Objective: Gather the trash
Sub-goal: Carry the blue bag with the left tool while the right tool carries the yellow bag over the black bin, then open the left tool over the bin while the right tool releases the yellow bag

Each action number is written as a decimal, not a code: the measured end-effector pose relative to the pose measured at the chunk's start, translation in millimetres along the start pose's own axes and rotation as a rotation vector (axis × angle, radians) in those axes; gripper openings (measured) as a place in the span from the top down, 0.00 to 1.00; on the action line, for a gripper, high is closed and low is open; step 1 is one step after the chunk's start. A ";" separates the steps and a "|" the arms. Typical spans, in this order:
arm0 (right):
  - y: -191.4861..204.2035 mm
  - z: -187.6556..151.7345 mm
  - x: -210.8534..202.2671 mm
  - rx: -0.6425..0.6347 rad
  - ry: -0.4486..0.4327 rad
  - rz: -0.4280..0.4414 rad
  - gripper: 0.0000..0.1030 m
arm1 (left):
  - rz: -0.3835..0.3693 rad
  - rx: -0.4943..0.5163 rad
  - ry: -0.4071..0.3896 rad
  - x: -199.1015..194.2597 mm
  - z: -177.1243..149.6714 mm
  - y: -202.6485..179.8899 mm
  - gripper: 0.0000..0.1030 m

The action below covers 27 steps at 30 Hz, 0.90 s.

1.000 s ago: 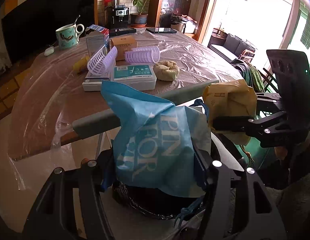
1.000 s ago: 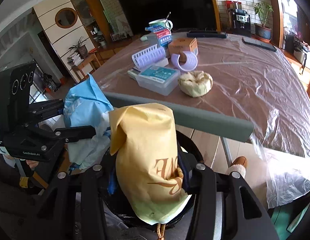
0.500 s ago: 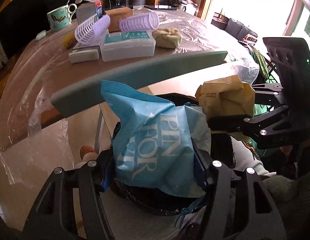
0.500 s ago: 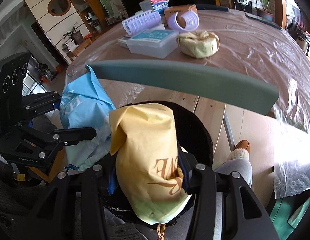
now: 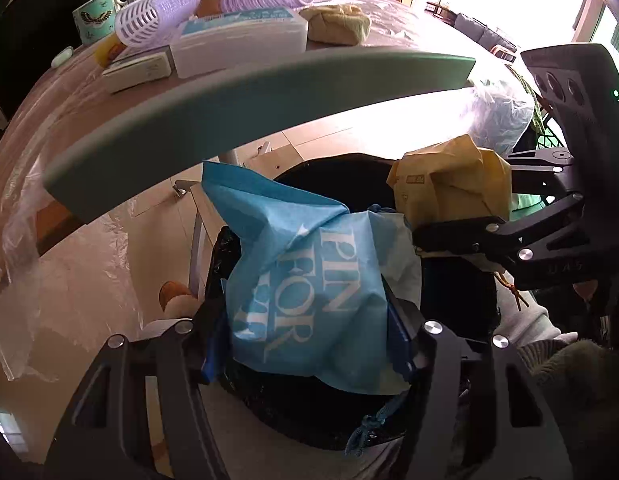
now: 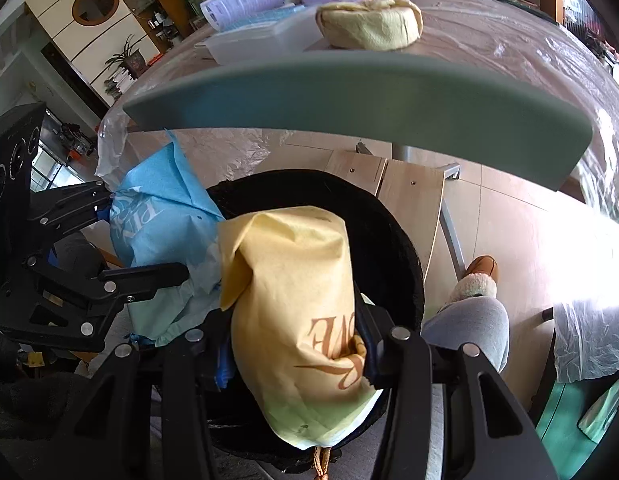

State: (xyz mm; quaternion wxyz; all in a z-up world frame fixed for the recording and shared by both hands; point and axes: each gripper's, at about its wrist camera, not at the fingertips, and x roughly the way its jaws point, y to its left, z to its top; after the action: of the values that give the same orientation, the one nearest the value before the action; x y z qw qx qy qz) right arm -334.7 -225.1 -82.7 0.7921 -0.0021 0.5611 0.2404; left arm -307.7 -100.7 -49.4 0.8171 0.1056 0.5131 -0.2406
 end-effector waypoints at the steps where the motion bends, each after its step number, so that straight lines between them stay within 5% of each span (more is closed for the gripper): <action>1: -0.6 -0.1 2.1 0.001 0.004 -0.004 0.55 | 0.002 0.003 0.004 1.7 -1.0 -2.0 0.39; 27: -4.7 6.8 28.8 0.008 0.043 -0.036 0.55 | 0.040 0.054 0.070 19.8 3.8 -13.7 0.39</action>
State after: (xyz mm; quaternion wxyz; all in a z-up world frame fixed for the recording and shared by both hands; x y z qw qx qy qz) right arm -319.6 -216.5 -107.0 0.7841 -0.0144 0.5787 0.2237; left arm -304.4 -119.7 -64.2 0.8001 0.1464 0.5326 -0.2339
